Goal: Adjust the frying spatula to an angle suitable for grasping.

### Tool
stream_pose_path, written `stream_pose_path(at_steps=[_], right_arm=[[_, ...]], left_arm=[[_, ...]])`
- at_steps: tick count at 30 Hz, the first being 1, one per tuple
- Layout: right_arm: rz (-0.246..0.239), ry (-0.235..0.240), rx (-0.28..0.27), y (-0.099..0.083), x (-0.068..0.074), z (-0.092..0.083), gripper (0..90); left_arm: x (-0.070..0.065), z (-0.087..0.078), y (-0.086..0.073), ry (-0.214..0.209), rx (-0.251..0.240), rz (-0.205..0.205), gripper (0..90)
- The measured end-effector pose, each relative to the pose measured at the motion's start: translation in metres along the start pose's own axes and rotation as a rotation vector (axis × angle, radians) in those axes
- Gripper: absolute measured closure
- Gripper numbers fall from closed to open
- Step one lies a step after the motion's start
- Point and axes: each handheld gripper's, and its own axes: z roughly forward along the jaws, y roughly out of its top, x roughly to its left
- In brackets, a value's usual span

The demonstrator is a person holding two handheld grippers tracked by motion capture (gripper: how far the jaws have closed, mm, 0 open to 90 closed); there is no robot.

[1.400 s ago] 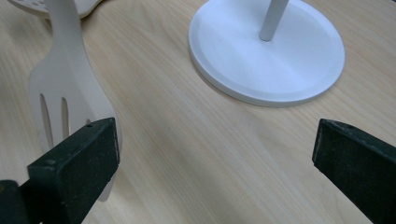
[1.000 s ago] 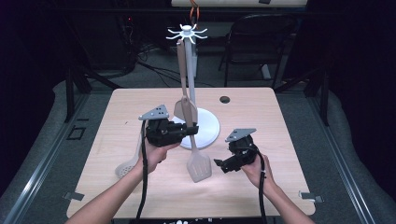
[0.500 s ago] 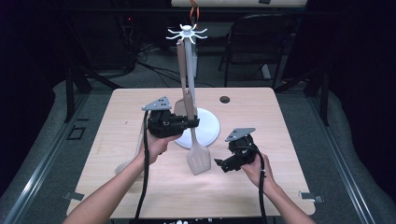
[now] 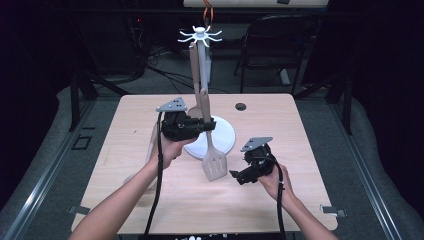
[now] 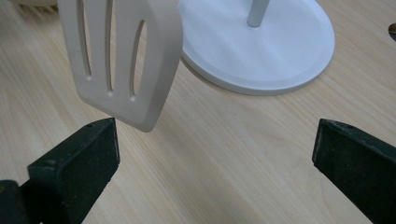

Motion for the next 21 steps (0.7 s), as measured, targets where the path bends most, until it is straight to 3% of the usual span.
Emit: stream_pose_path(at_steps=[21], right_arm=[[-0.008,0.004,0.025,0.0,0.001,0.002,0.5]], left_arm=[[0.003,0.003,0.036,-0.006,0.012,0.057,76.6]])
